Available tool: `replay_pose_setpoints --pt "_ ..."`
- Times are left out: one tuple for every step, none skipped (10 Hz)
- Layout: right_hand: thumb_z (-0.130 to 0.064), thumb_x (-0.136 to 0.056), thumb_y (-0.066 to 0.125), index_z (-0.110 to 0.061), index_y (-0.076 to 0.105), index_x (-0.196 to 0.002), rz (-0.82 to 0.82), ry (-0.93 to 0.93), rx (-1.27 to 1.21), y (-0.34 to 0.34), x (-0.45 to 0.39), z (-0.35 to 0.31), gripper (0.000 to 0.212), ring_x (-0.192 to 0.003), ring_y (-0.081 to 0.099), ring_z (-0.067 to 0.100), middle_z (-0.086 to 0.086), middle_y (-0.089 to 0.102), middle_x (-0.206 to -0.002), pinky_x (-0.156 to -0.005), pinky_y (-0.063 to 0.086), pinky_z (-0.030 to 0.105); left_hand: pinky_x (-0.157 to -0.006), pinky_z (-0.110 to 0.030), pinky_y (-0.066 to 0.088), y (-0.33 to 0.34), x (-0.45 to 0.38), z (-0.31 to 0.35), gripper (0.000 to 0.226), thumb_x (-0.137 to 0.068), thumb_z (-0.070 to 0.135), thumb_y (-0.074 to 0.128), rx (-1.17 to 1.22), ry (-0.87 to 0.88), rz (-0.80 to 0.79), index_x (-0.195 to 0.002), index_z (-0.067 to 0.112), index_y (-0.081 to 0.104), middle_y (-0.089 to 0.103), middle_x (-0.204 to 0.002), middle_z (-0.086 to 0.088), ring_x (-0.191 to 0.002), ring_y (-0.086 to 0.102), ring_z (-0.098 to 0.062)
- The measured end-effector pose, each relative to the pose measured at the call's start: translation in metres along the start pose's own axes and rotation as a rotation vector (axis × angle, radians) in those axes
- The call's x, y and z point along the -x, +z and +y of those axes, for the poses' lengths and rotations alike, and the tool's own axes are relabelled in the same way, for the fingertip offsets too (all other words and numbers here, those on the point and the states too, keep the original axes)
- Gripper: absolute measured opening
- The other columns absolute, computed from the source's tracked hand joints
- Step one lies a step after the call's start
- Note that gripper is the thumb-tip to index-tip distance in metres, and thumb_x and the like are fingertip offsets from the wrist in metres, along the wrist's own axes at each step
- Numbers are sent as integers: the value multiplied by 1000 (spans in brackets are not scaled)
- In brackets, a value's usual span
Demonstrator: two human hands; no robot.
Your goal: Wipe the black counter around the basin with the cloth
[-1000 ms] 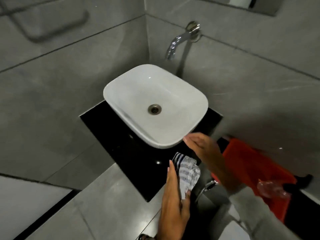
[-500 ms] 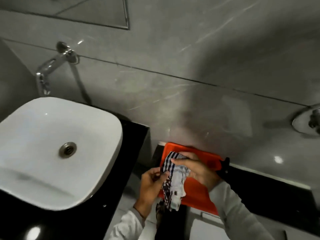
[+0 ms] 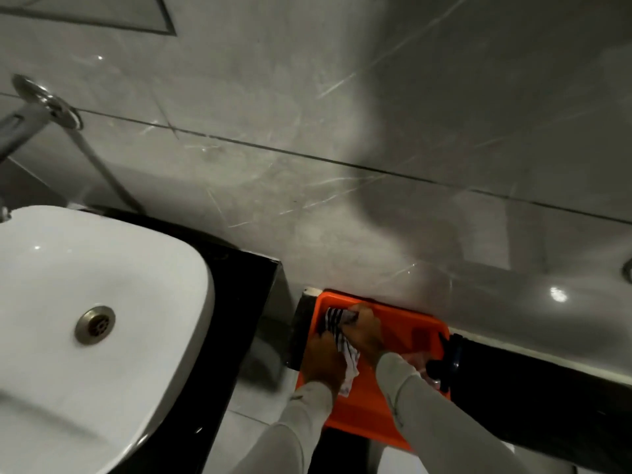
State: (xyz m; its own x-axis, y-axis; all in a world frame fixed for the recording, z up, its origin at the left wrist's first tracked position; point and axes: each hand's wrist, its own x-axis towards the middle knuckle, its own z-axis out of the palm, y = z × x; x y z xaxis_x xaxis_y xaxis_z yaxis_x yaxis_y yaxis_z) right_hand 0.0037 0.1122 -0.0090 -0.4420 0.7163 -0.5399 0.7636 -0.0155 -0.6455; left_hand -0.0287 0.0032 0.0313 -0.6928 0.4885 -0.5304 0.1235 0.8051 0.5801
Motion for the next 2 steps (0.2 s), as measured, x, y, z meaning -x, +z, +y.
replay_pose_setpoints --pt "-2 -96 69 1 61 -134 -34 -46 48 3 9 3 39 -126 65 45 30 69 -132 -109 54 45 -114 -43 46 -3 2 -4 34 -104 18 49 -175 116 -127 -135 6 58 62 -138 -20 -129 59 -34" --pt "-18 -102 64 -13 43 -155 -11 -59 250 0 28 -1 57 -137 56 45 24 58 -146 -117 48 51 -112 -40 47 -14 11 -7 35 -106 24 44 -307 169 -95 -135 10 57 60 -142 -15 -131 59 -32"
